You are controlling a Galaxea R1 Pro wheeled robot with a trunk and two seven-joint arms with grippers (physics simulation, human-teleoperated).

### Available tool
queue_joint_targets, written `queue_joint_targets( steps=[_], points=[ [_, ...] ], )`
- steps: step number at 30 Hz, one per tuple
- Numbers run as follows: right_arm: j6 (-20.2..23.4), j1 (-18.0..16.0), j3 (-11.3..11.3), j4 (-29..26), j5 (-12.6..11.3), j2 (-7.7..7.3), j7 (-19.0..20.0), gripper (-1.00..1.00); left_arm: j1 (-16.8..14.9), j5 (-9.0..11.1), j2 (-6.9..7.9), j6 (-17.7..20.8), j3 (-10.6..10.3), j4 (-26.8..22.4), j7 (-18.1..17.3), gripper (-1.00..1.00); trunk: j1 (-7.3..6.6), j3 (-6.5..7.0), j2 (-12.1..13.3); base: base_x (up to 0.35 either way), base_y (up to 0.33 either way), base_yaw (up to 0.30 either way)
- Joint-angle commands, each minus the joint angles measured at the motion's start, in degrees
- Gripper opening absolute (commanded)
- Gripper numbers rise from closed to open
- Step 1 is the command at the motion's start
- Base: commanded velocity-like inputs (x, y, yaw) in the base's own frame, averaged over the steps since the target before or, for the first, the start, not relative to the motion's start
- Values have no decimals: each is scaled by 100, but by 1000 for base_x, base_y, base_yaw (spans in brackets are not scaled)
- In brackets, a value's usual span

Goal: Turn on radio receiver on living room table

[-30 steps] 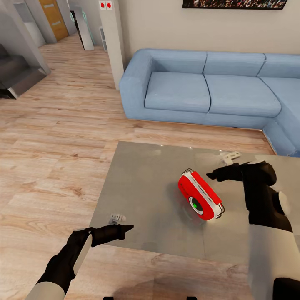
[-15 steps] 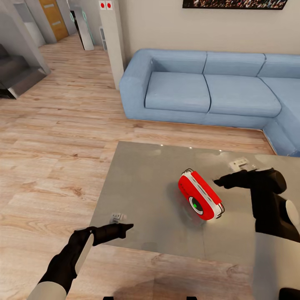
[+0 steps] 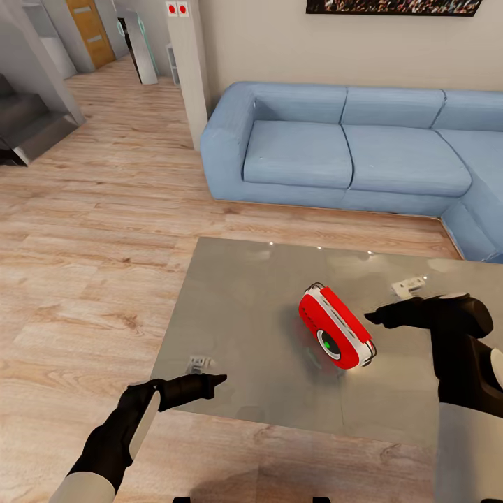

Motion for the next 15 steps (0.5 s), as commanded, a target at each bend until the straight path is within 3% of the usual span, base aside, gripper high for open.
queue_joint_targets(
  steps=[1, 5, 15],
  points=[
    [0, 10, -45, 0, -4, -16, 48, 100, 0, -1, -1, 0, 0, 1, 1, -100, 0, 0, 0, 0, 0, 0],
    [-13, 41, -324, 1, -9, -104, 333, 100, 0, -5, -3, 2, 1, 2, 3, -100, 0, 0, 0, 0, 0, 0],
    [-26, 48, -436, 2, 15, -129, 429, 100, 0, 2, -4, -2, 16, 2, -1, -100, 0, 0, 0, -4, 0, 0]
  ],
)
